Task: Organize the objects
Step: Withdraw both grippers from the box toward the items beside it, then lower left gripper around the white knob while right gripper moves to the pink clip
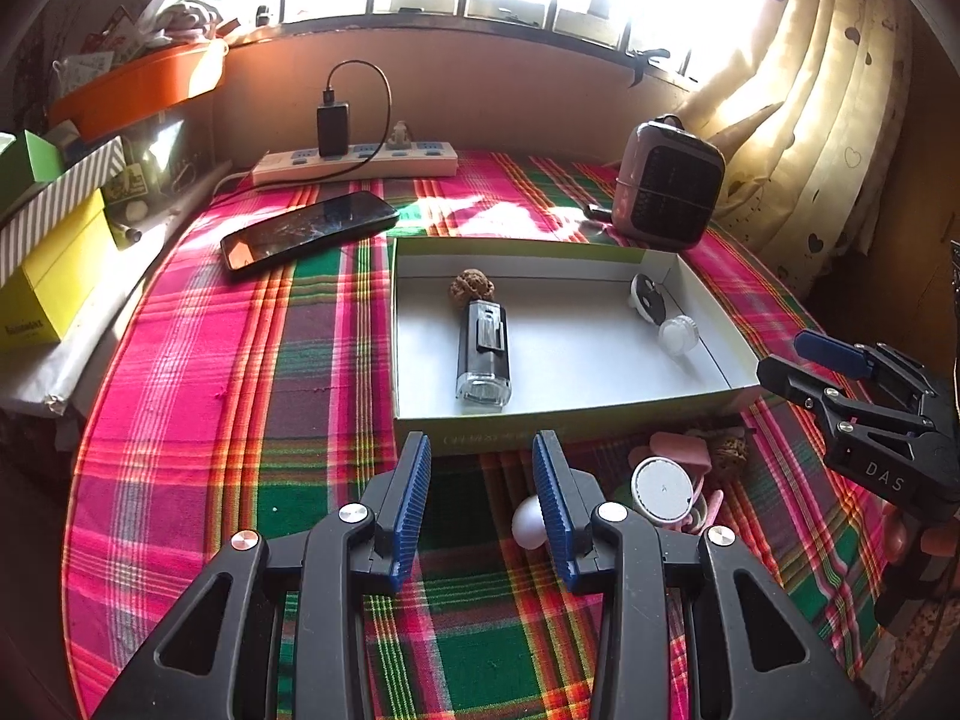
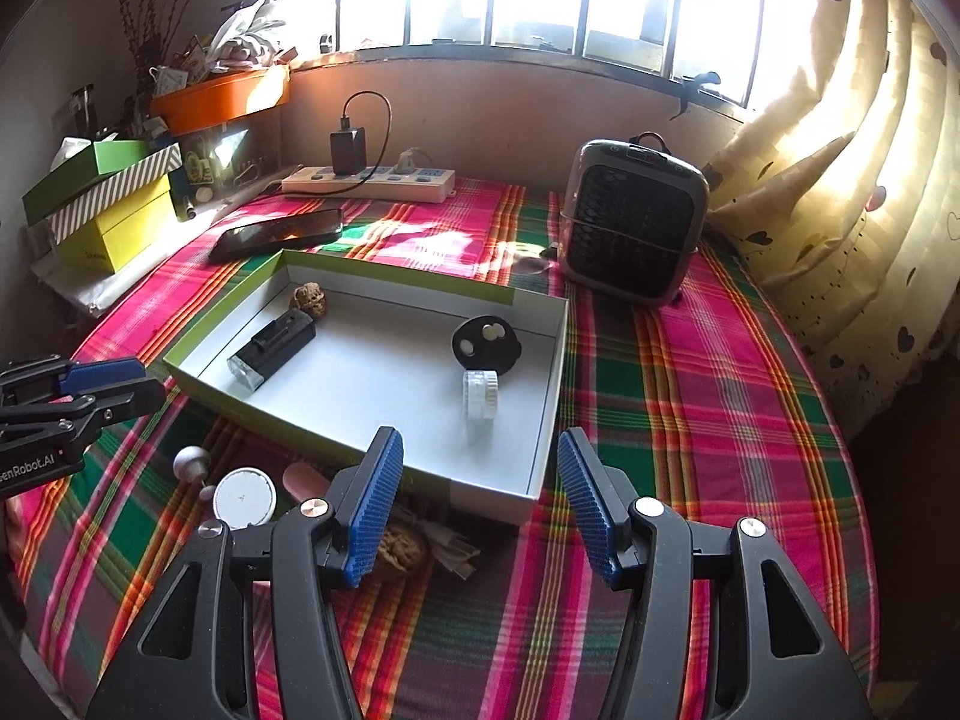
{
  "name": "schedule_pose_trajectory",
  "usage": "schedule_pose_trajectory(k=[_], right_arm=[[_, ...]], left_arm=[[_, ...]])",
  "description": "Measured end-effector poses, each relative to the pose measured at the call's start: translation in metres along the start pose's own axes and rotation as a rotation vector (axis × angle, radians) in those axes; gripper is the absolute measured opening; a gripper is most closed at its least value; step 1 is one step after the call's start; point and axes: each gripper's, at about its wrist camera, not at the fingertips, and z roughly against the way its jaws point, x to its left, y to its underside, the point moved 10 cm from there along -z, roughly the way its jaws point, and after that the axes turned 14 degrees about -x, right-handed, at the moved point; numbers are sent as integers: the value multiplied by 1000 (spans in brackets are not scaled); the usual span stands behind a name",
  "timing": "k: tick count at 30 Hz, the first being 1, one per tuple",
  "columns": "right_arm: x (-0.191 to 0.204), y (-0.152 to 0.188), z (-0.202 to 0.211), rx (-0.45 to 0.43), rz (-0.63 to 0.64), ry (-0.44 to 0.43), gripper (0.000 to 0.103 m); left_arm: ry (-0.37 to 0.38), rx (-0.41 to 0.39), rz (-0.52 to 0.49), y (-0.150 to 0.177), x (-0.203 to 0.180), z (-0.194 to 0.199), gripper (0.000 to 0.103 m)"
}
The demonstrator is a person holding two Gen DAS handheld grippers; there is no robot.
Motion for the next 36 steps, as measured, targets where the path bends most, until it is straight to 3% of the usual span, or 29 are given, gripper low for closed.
schedule_pose_trajectory(k=[14,28,31,36], right_arm=[[11,41,11,49,-42,-33,55],[63,51,12,63,-12,-130,55],[72,54,8,69,-7,-130,65],[71,53,2,73,-5,-85,66]], left_arm=[[32,60,9,31,-1,-6,39],[59,62,3,33,-7,-4,40],[61,60,4,33,-8,-5,40],[65,69,6,35,-6,-8,40]])
